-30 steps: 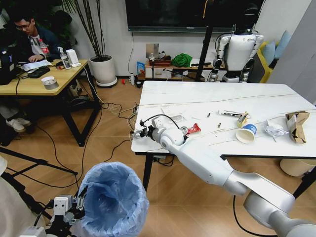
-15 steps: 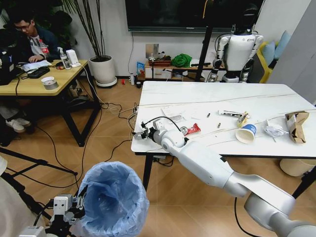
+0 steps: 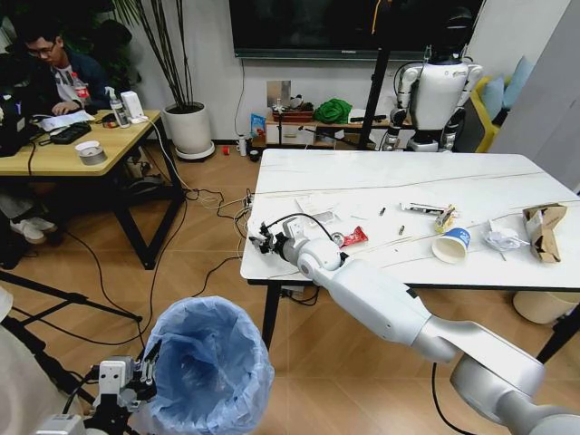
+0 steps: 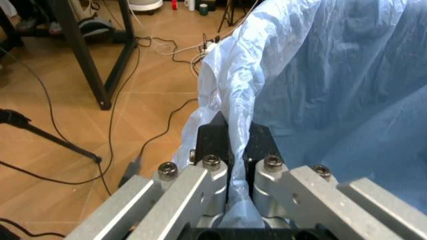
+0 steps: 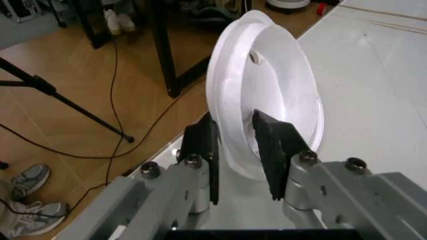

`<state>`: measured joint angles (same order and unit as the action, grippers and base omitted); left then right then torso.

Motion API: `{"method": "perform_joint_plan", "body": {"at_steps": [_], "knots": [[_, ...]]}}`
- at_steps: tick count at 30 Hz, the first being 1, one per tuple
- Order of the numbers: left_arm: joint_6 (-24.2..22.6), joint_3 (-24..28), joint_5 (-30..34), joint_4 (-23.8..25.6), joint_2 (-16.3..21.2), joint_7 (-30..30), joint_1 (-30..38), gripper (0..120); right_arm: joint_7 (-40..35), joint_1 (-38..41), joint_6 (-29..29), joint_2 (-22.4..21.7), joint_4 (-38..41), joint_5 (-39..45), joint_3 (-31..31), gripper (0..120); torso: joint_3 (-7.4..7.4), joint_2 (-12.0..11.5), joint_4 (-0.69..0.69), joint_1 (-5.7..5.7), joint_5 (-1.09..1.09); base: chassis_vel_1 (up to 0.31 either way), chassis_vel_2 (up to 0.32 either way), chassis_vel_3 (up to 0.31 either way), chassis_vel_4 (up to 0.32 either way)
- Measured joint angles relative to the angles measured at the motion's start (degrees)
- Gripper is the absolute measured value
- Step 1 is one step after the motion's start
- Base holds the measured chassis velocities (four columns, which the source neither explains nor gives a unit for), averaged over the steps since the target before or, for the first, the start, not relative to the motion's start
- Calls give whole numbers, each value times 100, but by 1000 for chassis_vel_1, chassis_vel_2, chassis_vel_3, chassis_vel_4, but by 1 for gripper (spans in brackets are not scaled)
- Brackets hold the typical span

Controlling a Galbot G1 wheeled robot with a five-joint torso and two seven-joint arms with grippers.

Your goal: Pick up the trash bin and place the trash from the table into it.

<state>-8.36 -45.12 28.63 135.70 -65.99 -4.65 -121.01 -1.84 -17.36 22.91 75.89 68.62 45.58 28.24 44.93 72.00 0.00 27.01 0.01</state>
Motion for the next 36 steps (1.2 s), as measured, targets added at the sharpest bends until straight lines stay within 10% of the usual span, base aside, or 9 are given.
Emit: {"method": "perform_joint_plan", "body": {"at_steps": [19,24,36], "knots": [[-64,279,47,-51,137,-189,256,0,-225,-591,81,-980,1105,178,-631,4,2,-1,0,1,0,0,0,0,0],[-66,442,76,-161,148,-205,420,0,-296,-1085,-51,-2045,2247,378,-1059,4,1,-2,-9,1,-2,0,0,0,0],[-101,586,129,-227,20,-188,647,0,-183,-1387,-553,-2573,3709,655,-1198,4,0,-2,1,1,1,0,0,0,0]]}}
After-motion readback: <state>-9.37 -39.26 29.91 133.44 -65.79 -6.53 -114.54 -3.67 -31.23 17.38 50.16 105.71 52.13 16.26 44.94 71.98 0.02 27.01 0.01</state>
